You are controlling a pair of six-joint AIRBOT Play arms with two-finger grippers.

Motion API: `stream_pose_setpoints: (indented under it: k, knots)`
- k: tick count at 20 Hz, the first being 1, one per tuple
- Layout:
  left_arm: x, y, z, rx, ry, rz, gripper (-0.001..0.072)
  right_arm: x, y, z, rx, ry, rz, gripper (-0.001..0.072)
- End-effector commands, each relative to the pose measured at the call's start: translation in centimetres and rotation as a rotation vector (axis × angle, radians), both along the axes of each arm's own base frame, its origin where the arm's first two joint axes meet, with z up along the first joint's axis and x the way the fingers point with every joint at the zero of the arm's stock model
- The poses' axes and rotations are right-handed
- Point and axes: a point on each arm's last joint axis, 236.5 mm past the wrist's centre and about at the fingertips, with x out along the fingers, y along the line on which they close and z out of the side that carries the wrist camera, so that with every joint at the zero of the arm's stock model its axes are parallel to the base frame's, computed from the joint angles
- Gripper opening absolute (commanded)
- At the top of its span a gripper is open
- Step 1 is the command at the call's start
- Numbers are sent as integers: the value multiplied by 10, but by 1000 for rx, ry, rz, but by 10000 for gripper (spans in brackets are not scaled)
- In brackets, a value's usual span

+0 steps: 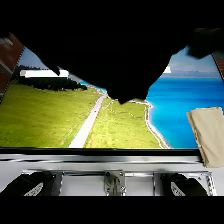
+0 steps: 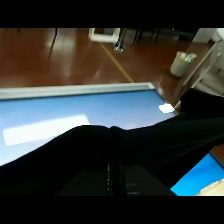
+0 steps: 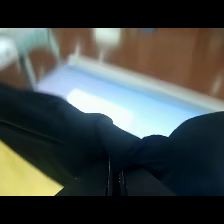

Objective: Fold the shirts.

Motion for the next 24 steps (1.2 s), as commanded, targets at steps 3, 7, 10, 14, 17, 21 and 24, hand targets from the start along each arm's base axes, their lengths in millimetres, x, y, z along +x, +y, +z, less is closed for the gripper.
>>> stream_pose_setpoints:
  k: [3, 7, 10, 14, 17, 21, 24]
  knots:
    - [-39, 11, 13, 92, -8, -14, 37, -81, -34, 57, -2, -167, -122, 68]
    - [-27, 5, -83, 258, 294, -51, 37, -66, -52, -15, -160, 97, -180, 68]
    - [-13, 0, -184, 341, 574, -70, 37, -40, -57, -76, -254, 323, -182, 68]
    - [-18, 1, -334, 382, 958, -44, 38, 33, -63, -160, -335, 559, -204, 68]
    - [-18, -3, -399, 333, 1069, -10, 37, 111, -62, -231, -353, 662, -225, 69]
    - [11, -6, -445, 260, 1114, 65, 38, 188, -38, -330, -269, 765, -196, 69]
    - [61, -6, -460, 177, 1044, 138, 38, 216, -13, -384, -144, 842, -162, 69]
